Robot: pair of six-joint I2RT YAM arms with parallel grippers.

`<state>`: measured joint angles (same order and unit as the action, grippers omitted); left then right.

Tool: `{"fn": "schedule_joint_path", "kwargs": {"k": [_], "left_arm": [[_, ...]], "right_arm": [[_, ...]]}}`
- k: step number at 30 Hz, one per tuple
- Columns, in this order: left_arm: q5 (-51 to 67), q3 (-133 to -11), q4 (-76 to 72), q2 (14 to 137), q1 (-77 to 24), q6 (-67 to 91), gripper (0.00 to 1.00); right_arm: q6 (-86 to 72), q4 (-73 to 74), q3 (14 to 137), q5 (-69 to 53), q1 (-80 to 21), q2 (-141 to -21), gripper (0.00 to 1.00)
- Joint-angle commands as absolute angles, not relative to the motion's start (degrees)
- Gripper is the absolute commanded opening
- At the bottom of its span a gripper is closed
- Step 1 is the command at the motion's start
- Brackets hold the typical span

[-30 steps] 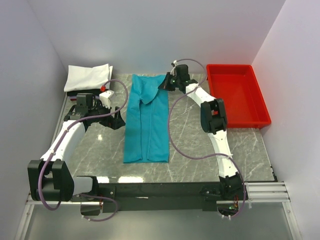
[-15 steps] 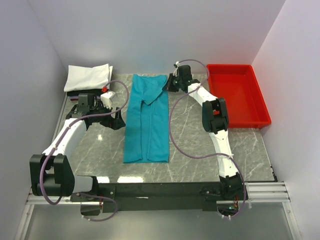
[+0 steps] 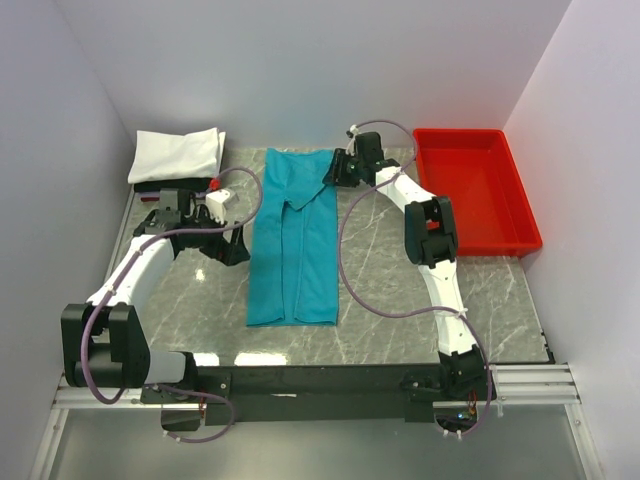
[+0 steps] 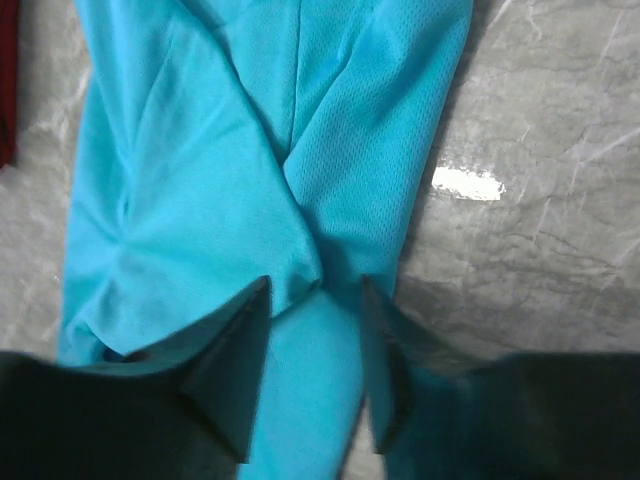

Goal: Fold and stack the t-shirts
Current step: Fold the tshirt

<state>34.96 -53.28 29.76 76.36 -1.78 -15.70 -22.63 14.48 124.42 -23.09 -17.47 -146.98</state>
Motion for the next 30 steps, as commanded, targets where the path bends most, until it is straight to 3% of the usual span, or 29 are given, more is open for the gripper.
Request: {"fn": "schedule_joint_path", "kwargs": {"k": [1,5,12,17,22,25,30], "left_arm": [[39.1,-55.3,34.5,74.8,-1.3,-27.1,0.98],[43.9,-52.4,42.1,69.8,-1.1,-44.4,0.99],[44.4,-50.2,62.2,66.5,-2.5,-78.1,0.93],[42.2,-45.6,64.5,65.1,-7.2,-84.0,0.78],[40.2,-33.9,54.3,52.3,-12.7,-84.9,0.71],[37.4,-30.2,51.8,49.8,-17.6,-86.7,0.68],[35.0,-29.6,47.4,54.8,-22.3,-83.4,0.61]], "right_arm": [[-17.9,14.1,123.8,-24.3,-17.2,-138.5,0.55],[-10.2,12.9,115.8,-30.0,-16.5,-126.3,0.66],[18.3,25.1,90.1,-40.2,-18.0,-103.4,0.69],[34.5,28.4,63.4,-37.8,-24.6,-83.7,0.65],[45.4,21.5,42.1,-33.8,-33.9,-67.4,0.59],[50.3,18.2,36.4,-30.9,-42.3,-64.9,0.57],[54.9,12.5,34.5,-27.6,-48.1,-68.5,0.57]]}}
